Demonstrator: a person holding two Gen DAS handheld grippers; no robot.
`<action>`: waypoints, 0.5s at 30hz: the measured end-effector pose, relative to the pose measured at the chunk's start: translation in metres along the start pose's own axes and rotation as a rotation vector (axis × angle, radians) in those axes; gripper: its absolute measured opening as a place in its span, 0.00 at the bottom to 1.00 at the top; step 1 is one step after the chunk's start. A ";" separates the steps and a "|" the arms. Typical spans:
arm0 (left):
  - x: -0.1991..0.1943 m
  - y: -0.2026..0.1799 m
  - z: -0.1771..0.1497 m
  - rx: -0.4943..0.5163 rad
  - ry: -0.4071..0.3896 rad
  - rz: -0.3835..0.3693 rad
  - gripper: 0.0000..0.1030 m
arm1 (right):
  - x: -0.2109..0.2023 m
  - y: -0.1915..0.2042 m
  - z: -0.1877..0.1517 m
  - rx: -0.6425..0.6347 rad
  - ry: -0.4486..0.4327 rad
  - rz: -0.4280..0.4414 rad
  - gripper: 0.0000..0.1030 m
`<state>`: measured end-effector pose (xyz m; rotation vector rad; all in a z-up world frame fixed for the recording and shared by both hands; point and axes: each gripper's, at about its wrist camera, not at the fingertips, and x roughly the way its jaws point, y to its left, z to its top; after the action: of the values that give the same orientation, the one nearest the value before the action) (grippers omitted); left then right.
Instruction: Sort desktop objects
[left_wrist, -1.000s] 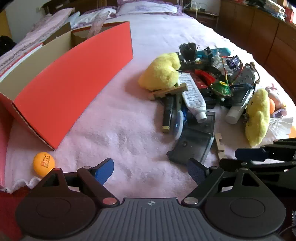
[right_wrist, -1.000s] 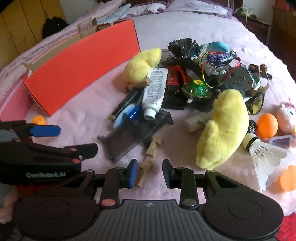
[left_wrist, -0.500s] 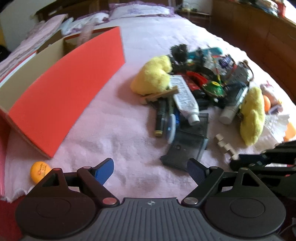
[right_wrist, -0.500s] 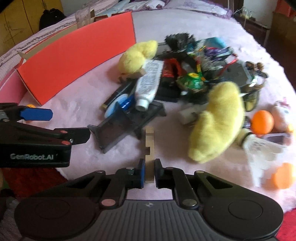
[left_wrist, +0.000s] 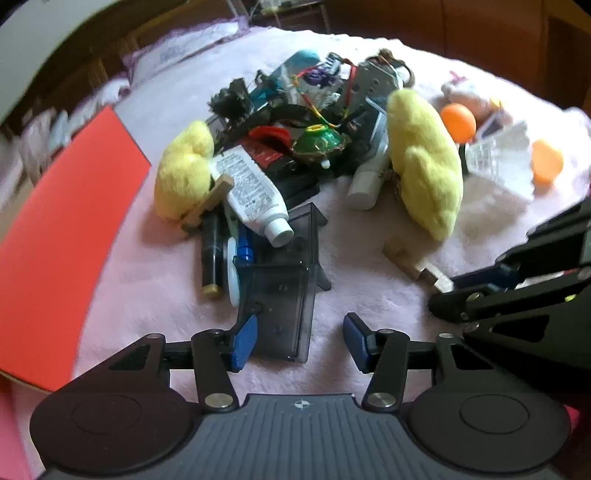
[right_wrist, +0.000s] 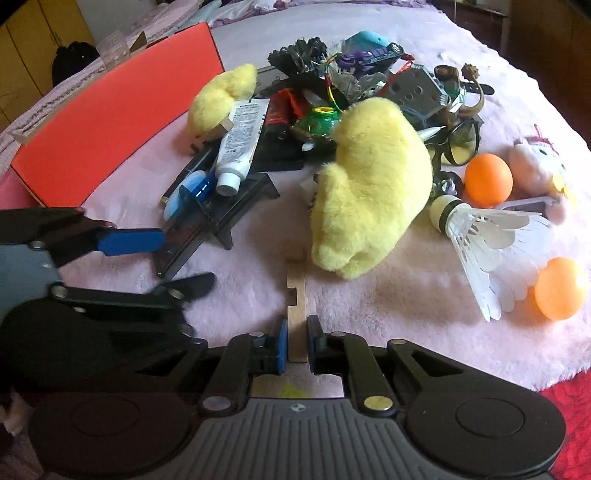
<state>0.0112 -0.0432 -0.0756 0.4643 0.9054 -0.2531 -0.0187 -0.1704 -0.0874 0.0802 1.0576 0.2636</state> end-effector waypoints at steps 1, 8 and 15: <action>0.002 -0.003 0.000 0.018 0.001 0.007 0.55 | 0.001 0.001 -0.001 -0.005 -0.003 -0.002 0.10; 0.000 0.004 0.005 -0.003 -0.021 0.017 0.23 | 0.003 0.005 -0.003 -0.026 -0.016 -0.007 0.10; 0.000 0.025 0.010 -0.078 -0.025 0.030 0.19 | 0.003 0.004 -0.005 -0.026 -0.023 -0.002 0.11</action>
<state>0.0280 -0.0261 -0.0634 0.4018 0.8800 -0.1952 -0.0228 -0.1657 -0.0915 0.0585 1.0308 0.2735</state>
